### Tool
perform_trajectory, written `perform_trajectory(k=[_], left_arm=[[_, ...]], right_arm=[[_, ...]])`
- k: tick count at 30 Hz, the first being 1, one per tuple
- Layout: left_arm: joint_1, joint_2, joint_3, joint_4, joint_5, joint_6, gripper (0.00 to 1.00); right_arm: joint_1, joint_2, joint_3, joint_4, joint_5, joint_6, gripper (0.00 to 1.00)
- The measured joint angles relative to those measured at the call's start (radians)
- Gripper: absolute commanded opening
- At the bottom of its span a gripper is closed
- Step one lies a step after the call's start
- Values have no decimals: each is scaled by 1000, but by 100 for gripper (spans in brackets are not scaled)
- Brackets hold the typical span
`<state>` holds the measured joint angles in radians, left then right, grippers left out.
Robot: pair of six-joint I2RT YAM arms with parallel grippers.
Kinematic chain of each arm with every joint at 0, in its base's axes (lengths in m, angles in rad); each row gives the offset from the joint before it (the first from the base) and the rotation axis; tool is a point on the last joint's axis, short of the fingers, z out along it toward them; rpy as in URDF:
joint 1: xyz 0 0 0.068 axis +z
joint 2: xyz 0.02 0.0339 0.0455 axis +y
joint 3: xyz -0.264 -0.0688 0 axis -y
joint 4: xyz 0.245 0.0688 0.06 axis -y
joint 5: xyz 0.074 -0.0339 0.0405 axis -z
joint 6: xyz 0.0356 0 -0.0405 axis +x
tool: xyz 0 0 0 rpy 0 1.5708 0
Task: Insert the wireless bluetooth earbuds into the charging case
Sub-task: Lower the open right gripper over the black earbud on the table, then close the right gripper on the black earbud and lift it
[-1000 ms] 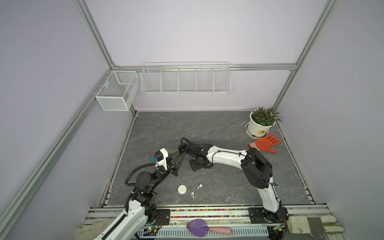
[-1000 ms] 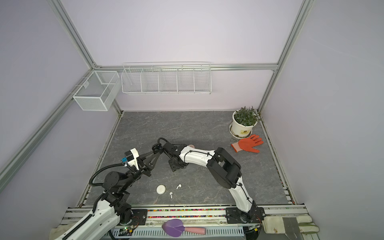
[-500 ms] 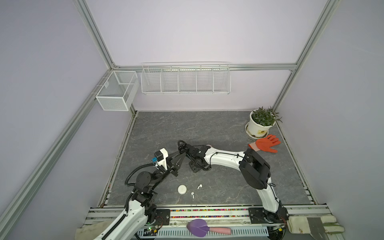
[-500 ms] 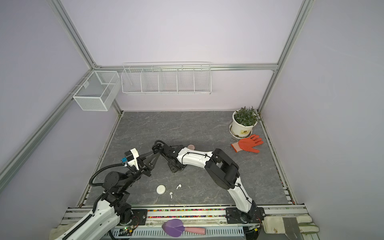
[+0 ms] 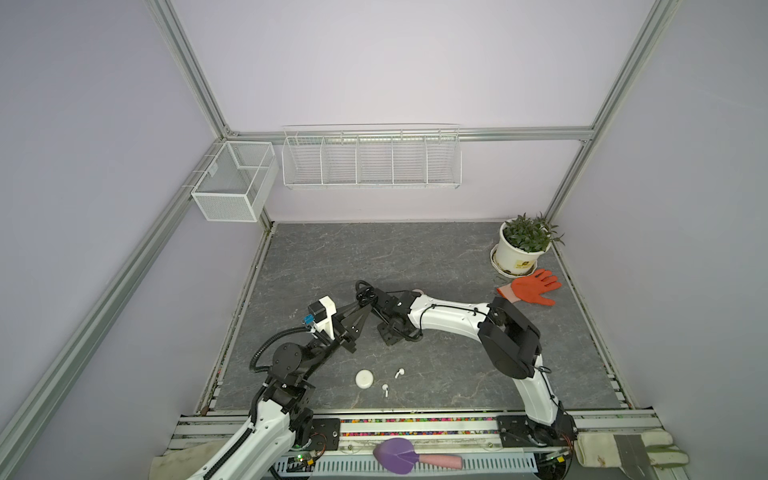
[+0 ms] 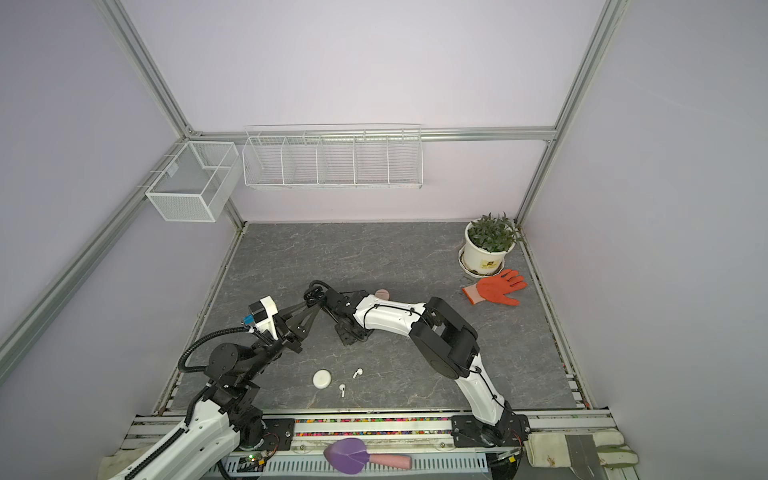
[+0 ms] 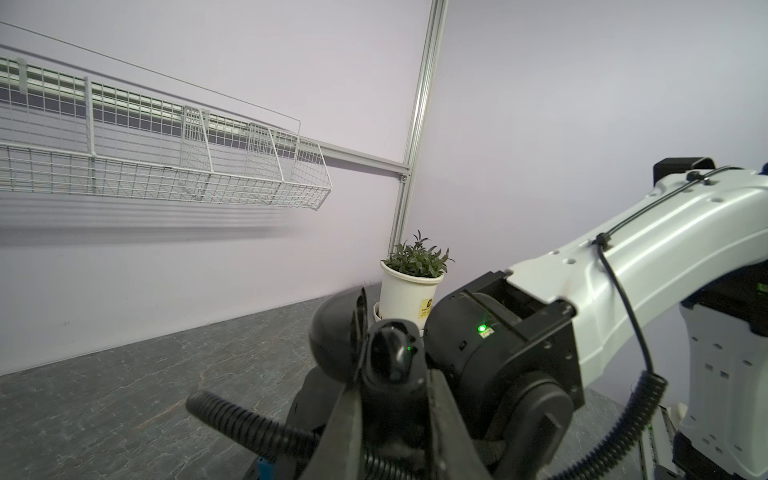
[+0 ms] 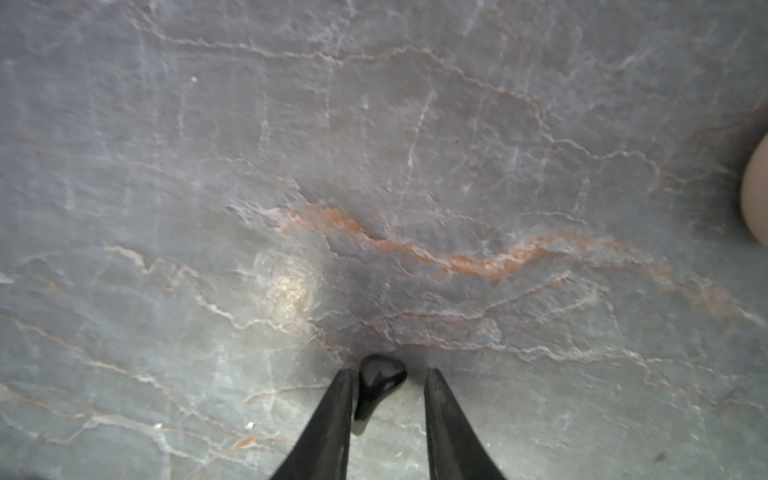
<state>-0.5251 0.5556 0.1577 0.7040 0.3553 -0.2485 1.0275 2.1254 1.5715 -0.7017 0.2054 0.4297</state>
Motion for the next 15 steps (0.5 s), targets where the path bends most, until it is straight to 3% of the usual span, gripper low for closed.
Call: perform_trajectory(k=[15], left_arm=[[0,2,0,0,0,0,0]], right_arm=[[-13,19,19,3,-30,9,32]])
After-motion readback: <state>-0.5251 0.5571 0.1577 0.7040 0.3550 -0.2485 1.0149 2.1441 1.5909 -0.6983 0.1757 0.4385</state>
